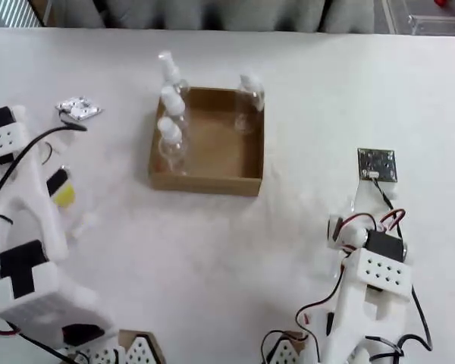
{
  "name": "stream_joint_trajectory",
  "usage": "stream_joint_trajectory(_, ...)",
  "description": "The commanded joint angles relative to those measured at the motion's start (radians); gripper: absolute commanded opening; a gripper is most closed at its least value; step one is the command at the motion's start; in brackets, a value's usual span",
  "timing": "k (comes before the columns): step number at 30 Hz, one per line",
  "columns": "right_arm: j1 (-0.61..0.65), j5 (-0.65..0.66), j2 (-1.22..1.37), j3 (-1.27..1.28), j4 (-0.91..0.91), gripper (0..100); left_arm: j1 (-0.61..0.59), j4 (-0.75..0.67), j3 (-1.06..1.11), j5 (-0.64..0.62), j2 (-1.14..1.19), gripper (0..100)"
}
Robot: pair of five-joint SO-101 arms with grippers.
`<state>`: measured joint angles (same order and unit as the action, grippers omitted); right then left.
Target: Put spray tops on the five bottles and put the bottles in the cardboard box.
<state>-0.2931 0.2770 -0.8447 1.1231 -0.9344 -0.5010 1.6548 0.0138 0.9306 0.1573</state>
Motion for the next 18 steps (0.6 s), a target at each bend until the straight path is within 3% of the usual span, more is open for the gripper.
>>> stream_joint_trajectory(1, -0.008, 0.012, -0.025, -0.006, -0.002, 1.7, 0.012, 0.054, -0.032, -0.100, -0.077, 9)
stream_joint_trajectory(10, -0.008, 0.012, -0.025, -0.006, 0.001, 1.7, 0.018, -0.206, 0.427, -0.331, -0.367, 9)
stream_joint_trajectory(18, -0.008, 0.006, -0.025, -0.006, 0.002, 1.7, 0.056, -0.425, 0.806, -0.704, -0.568, 9)
